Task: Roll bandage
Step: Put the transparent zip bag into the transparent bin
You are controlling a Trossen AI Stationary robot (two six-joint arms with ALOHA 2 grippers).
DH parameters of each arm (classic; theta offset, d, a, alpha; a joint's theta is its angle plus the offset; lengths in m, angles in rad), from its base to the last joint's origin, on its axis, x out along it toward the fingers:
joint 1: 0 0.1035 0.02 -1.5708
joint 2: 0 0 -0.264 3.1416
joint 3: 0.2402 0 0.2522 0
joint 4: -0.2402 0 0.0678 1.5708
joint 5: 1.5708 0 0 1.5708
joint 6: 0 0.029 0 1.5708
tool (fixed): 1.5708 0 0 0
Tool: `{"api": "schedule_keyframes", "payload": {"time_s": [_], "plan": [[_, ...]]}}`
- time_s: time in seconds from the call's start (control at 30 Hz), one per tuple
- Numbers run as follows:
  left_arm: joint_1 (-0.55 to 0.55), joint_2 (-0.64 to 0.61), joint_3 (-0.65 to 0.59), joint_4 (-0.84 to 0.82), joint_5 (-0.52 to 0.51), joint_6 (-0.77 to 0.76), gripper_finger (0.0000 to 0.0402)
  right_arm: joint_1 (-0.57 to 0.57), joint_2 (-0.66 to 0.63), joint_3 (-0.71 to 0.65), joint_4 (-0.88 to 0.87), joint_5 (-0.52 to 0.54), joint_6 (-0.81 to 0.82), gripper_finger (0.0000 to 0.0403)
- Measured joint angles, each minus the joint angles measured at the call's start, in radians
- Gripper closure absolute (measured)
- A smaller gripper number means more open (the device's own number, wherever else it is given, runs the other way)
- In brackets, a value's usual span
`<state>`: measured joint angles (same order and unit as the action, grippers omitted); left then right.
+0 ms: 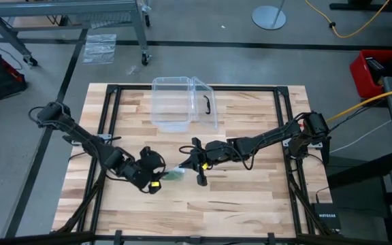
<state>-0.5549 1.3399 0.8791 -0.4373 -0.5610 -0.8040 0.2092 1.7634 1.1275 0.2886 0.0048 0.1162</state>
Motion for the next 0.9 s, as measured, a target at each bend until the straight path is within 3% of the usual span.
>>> {"api": "schedule_keyframes", "payload": {"time_s": [0.4,0.6,0.77,0.9], "plan": [[0.112,0.0,0.001,0.094,0.007,0.214,0.0302,0.0,0.002,-0.001,0.051,-0.053,0.0,0.0403],[0.134,0.0,0.002,0.094,0.039,0.237,0.0337,0.0,0.002,-0.002,0.148,-0.076,-0.008,0.0403],[0.129,0.0,0.002,0.091,0.041,0.245,0.039,0.0,0.002,-0.002,0.164,-0.076,-0.016,0.0403],[0.125,0.0,0.002,0.091,0.041,0.266,0.0397,0.0,0.002,-0.002,0.164,-0.076,-0.016,0.0403]]}}
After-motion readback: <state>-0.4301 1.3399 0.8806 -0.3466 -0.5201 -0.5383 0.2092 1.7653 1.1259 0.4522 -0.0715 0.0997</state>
